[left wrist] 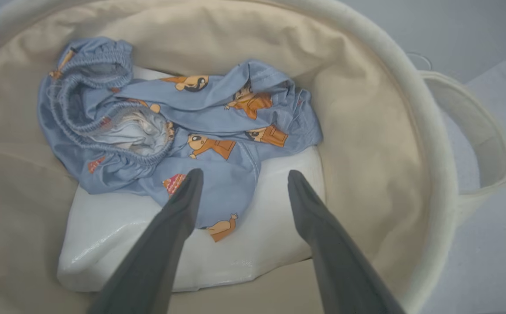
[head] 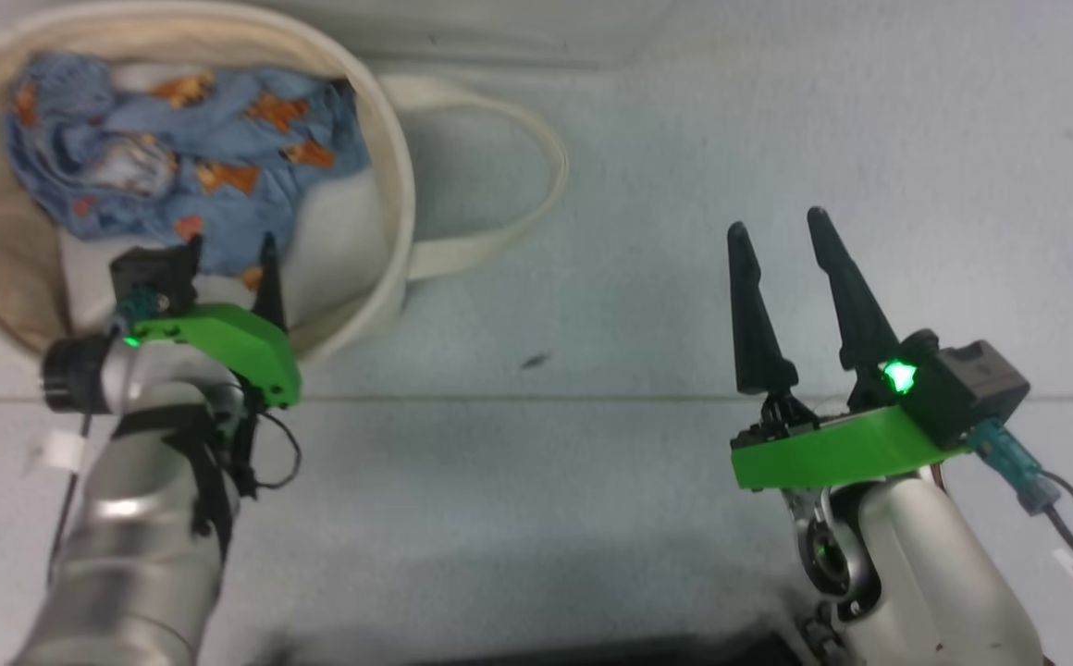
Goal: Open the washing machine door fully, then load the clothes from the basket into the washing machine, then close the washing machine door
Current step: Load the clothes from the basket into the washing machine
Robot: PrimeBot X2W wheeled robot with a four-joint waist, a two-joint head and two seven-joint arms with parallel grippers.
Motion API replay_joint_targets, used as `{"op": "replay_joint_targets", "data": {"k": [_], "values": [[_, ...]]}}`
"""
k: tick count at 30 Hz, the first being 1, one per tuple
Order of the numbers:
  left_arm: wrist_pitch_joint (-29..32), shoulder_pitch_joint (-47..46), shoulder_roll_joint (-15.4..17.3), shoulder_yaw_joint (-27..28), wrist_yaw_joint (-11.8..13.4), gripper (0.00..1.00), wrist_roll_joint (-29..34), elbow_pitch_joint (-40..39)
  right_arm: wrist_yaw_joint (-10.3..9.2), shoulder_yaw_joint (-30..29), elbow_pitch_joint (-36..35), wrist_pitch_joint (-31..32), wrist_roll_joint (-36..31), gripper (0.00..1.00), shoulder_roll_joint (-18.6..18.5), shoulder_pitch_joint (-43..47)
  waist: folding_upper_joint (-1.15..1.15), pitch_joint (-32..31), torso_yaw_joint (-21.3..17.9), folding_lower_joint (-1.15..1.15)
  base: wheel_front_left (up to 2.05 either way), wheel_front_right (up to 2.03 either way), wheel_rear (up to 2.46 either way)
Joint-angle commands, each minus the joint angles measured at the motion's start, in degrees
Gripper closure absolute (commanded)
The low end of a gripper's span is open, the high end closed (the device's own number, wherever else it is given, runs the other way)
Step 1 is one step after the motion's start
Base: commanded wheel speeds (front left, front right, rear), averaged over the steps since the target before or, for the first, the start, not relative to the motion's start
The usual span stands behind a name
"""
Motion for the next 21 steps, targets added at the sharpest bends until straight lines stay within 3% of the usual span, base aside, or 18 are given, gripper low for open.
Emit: {"op": "replay_joint_targets", "data": {"k": [1,7,13,21], "values": [[-0.27,-1.91,3.23,1.14,0.81,0.0,0.84,2.79,0.01,1.19,-2.44,-0.7,-0.18,0.0,0.17,-0.07,0.0,5.86,-1.75,-0.02,0.0,0.0,0.0],[0.79,-10.77,6.44,0.69,1.95,0.0,1.15,9.5,0.01,1.61,-3.48,-0.7,0.78,0.0,0.17,-1.44,0.0,11.06,-3.5,-0.02,0.0,0.0,0.0],[3.27,-13.73,9.1,-0.33,3.15,0.0,1.99,10.58,0.01,2.1,-3.88,-0.7,2.23,0.0,0.17,-1.93,0.0,12.64,-5.36,-0.02,0.0,0.0,0.0],[10.24,-18.18,11.67,-1.47,7.05,0.0,2.83,11.03,0.01,1.88,-4.27,-0.7,2.2,0.0,0.17,-1.82,0.0,15.41,-6.56,-0.02,0.0,0.0,0.0]]}}
